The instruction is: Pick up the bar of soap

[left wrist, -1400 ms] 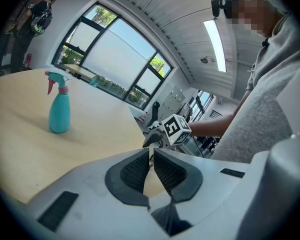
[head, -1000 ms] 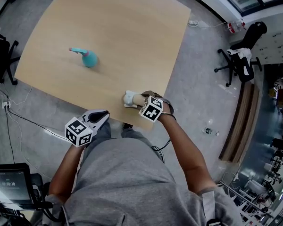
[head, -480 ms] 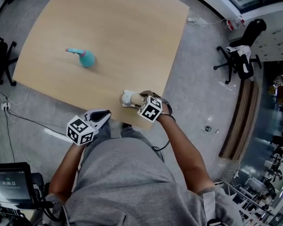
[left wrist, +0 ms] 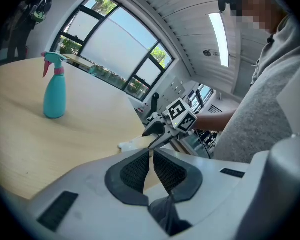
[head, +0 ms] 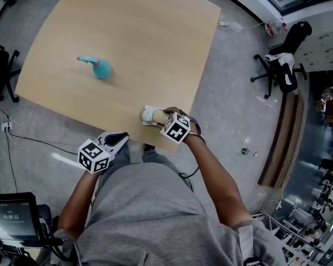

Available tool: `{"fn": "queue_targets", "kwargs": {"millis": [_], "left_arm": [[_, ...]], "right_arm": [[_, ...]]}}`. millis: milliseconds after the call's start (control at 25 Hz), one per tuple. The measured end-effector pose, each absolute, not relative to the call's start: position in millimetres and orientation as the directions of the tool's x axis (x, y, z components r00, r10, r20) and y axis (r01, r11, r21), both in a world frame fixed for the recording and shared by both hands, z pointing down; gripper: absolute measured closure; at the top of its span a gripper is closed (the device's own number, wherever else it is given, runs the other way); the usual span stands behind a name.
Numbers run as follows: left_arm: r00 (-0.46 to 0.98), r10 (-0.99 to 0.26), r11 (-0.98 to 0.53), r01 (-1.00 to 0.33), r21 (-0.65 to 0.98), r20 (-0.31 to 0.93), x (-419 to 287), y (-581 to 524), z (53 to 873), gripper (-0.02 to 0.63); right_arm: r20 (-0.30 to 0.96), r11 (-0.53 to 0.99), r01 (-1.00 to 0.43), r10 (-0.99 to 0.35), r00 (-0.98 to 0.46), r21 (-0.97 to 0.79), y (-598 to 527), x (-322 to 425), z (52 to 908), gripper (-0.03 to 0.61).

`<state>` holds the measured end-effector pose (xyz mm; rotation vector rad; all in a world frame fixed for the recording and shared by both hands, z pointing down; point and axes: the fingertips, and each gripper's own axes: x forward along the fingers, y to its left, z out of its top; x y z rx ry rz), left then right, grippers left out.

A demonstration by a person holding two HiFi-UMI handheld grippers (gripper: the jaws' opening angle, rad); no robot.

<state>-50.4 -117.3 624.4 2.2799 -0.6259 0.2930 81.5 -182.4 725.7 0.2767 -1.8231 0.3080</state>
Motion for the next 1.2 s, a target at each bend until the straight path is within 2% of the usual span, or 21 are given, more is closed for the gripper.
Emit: {"fn": "queue_targets", "kwargs": {"millis": [320, 1200], "left_arm": [[0.859, -0.319, -0.594, -0.511, 0.622, 0.401, -46, -110, 642, 0.606], [0.863, -0.299, -0.602, -0.502, 0.62, 0.408, -46, -104, 648, 0.606]], "right_arm": [[0.941, 0.893, -0.433, -0.034, -0.337, -0.123, -179, 69, 723, 0.327], [0.929, 0.882, -0.452, -0.046, -0.367, -0.135, -171, 57, 722, 0.327]]}}
